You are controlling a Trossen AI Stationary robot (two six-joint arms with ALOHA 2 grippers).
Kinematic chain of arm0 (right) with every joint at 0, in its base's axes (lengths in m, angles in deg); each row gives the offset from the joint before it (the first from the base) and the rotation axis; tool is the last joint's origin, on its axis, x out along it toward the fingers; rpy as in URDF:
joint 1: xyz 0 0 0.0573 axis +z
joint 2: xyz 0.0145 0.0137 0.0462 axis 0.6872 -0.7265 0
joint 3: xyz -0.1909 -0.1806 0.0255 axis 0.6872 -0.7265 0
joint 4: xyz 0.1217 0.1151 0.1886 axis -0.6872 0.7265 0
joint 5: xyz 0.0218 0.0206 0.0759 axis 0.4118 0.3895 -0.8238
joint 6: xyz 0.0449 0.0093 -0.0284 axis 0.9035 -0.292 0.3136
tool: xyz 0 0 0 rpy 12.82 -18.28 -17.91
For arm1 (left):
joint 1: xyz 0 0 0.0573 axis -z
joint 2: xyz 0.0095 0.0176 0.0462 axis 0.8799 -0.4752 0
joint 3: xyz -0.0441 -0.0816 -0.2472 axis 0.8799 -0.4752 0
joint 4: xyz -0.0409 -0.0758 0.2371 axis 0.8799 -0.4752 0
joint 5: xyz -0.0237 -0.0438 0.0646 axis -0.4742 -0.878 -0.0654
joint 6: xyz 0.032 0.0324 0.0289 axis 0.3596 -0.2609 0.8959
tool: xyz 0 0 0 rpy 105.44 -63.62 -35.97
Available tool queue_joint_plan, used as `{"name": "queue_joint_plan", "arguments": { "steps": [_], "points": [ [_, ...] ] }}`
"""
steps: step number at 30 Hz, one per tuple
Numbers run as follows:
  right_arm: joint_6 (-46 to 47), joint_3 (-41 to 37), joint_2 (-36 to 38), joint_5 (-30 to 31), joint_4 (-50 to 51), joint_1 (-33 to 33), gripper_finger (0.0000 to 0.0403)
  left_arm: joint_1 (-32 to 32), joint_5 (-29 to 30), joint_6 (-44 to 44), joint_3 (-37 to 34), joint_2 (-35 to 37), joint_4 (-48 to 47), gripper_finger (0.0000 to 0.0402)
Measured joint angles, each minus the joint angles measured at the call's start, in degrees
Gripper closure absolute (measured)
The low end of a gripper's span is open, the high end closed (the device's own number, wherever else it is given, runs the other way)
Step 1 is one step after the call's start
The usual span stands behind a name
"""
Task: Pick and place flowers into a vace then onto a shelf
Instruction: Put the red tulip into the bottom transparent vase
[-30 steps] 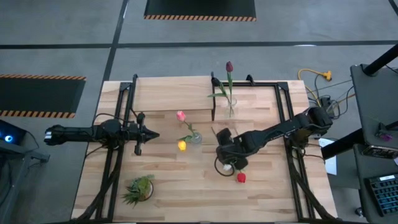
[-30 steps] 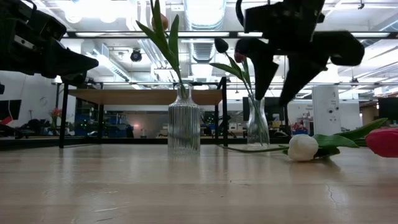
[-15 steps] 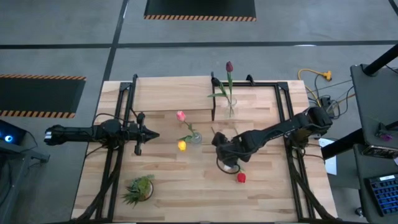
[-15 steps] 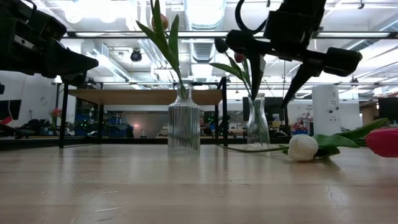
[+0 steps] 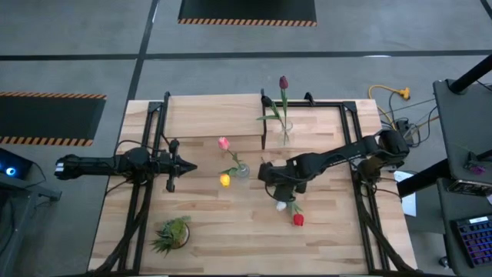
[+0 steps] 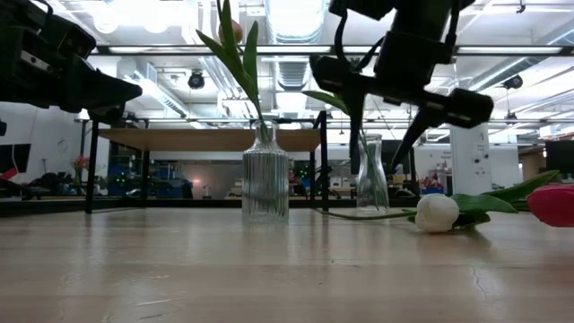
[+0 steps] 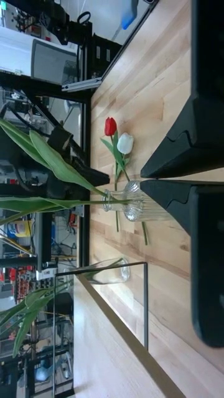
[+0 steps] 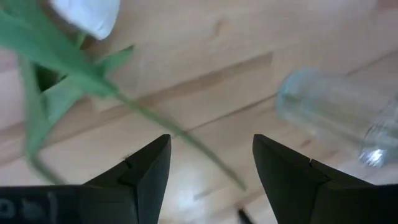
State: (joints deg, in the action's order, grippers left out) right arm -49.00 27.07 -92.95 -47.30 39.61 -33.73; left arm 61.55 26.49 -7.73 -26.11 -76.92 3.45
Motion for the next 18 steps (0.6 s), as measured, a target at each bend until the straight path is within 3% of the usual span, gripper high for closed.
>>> {"name": "queue_joint_plan", "arguments": {
  "steps": [14,18],
  "points": [
    [-16.82,-9.55,-0.02,-0.16,-7.63,0.02,0.0184,0.00,0.00,0.66,0.00,0.00,0.02,0.0402],
    [-16.96,-11.71,-0.02,-0.18,-13.27,0.02,0.0184,0.00,0.01,0.67,0.00,0.00,0.04,0.0402]
  ]
}}
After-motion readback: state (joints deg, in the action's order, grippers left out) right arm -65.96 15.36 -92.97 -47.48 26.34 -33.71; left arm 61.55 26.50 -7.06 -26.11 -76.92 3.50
